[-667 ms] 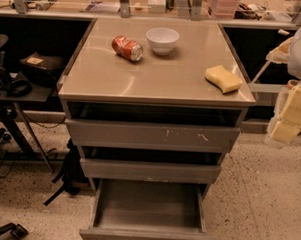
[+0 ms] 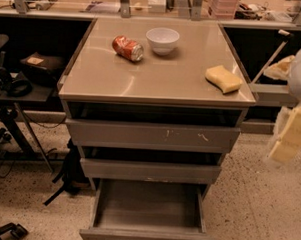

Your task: Close bottom drawer

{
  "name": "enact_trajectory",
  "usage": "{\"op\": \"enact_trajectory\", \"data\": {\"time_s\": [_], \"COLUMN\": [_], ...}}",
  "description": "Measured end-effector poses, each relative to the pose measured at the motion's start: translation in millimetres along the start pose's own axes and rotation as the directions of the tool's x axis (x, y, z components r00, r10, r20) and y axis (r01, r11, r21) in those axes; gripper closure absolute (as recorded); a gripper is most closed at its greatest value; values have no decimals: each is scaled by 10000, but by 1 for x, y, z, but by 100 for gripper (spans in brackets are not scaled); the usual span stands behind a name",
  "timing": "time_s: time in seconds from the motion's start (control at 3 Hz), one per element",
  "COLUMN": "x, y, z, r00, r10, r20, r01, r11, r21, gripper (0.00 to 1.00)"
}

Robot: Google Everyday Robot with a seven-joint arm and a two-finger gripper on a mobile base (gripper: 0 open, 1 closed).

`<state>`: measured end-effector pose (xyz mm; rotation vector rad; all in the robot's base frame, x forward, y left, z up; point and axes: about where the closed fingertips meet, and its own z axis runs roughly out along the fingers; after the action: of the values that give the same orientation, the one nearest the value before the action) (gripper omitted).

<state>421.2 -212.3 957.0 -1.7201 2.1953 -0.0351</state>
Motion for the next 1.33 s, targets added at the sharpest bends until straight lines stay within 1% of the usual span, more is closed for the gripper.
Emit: {"op": "enact_trajectory", "data": {"time_s": [0.33, 0.67, 1.0, 1.33], "x": [0, -1, -8, 8], "y": [47, 86, 117, 143], "z": [18, 55, 136, 242], "r00": [9920, 9696, 9509, 9644], "r10": [-244, -49, 454, 1175], "r20": [1237, 2448, 3062, 2371], "r01": [220, -57, -422, -886], "r11": [9995, 9991, 9990, 9876], "r21": [204, 424, -171, -1293], "gripper": [0, 0, 0, 0]}}
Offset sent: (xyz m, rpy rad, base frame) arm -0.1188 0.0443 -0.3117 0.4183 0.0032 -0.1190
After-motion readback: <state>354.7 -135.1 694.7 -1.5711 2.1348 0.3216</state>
